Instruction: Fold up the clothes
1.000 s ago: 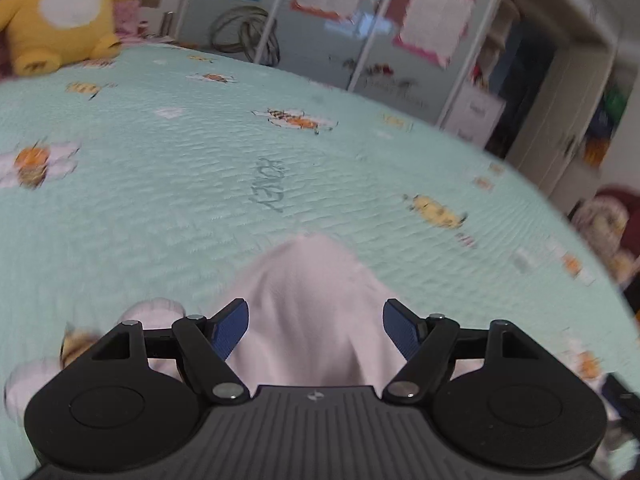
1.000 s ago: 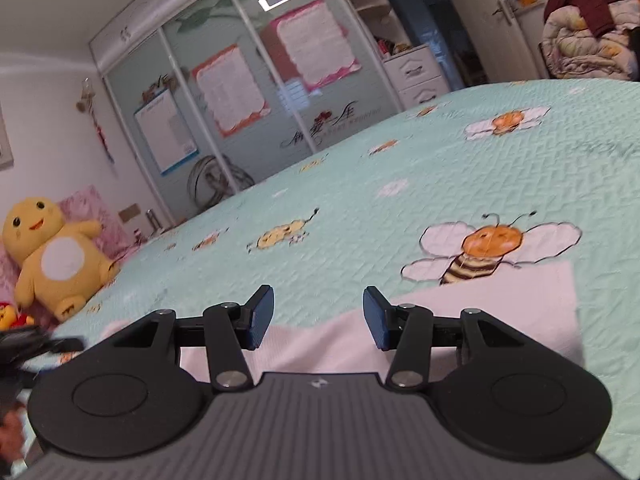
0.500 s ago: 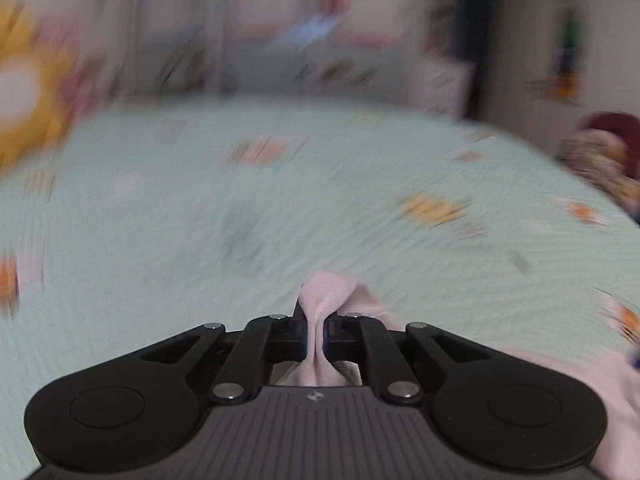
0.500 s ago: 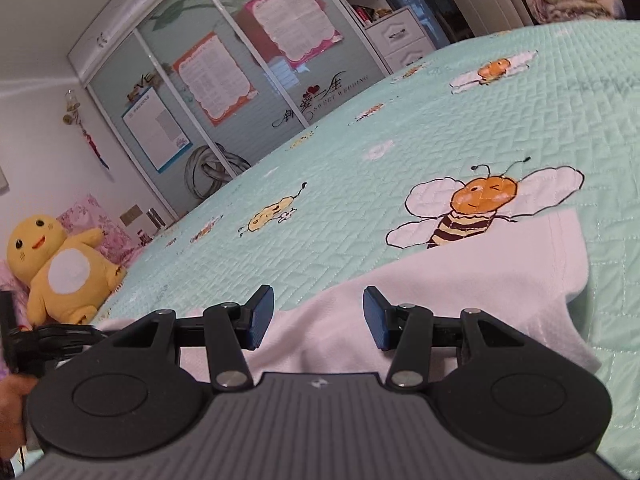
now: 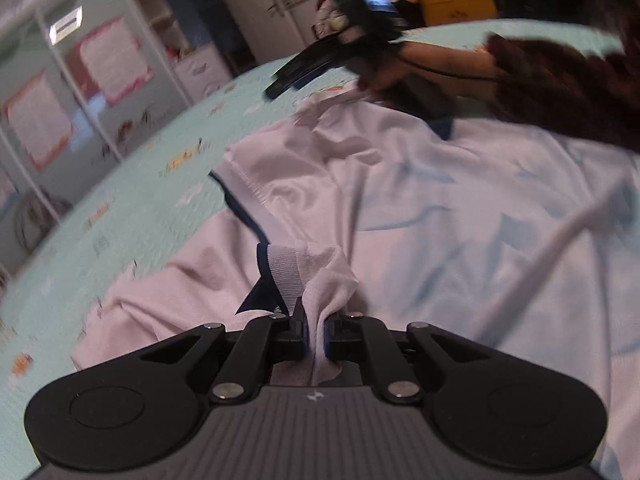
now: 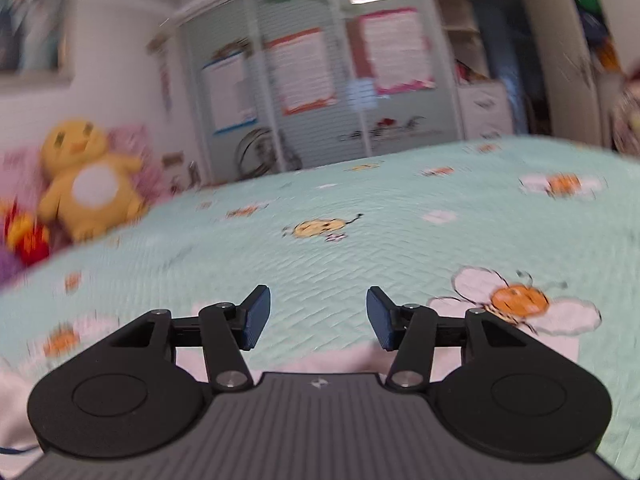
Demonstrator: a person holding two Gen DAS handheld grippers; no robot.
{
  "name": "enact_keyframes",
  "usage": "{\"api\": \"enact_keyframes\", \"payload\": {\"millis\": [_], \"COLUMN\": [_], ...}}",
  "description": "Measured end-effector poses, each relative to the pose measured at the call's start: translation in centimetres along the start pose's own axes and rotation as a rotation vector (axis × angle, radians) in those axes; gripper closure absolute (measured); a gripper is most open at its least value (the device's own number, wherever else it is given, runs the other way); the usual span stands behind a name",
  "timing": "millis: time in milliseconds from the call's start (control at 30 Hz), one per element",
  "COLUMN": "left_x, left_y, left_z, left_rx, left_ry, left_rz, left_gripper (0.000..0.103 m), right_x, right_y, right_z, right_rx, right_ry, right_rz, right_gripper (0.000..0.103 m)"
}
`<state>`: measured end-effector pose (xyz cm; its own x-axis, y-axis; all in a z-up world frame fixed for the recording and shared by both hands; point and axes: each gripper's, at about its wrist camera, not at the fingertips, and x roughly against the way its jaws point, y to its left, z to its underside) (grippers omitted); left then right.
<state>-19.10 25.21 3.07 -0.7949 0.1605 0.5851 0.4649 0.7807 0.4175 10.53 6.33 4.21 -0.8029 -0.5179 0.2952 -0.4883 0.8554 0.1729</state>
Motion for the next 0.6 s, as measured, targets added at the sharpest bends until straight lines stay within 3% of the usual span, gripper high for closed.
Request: {"api": "enact_keyframes", "payload": {"millis": [267, 533, 567, 600], "left_x": [-0.1, -0.2, -0.2, -0.1], "left_y": [-0.2, -1.1, -1.0, -0.7], "left_z": [-0.2, -0.2, -0.2, -0.2], "left_rx": [0.048, 0.061, 0.065, 0.076], "left_ry": [0.014, 0.008, 0.007, 0.004], "left_rz": [-0.003, 0.002, 0.006, 0.006], "left_gripper": [0.097, 0.096, 0.096, 0.095], "right_x": [0.6, -2.0, -2.1, -2.0], "right_y": [5.5, 7.5, 7.2, 7.0], "right_z": [-0.5, 1.5, 1.6, 1.5], "right_rx": [0.17, 0.243, 0.231, 0.22], "right_ry": [0.05, 0.237, 0.259, 0.265], "right_rz": [-0.219, -0.287, -0.302, -0.33], "right_gripper": [0.049, 0.045, 0.054, 0.083]}}
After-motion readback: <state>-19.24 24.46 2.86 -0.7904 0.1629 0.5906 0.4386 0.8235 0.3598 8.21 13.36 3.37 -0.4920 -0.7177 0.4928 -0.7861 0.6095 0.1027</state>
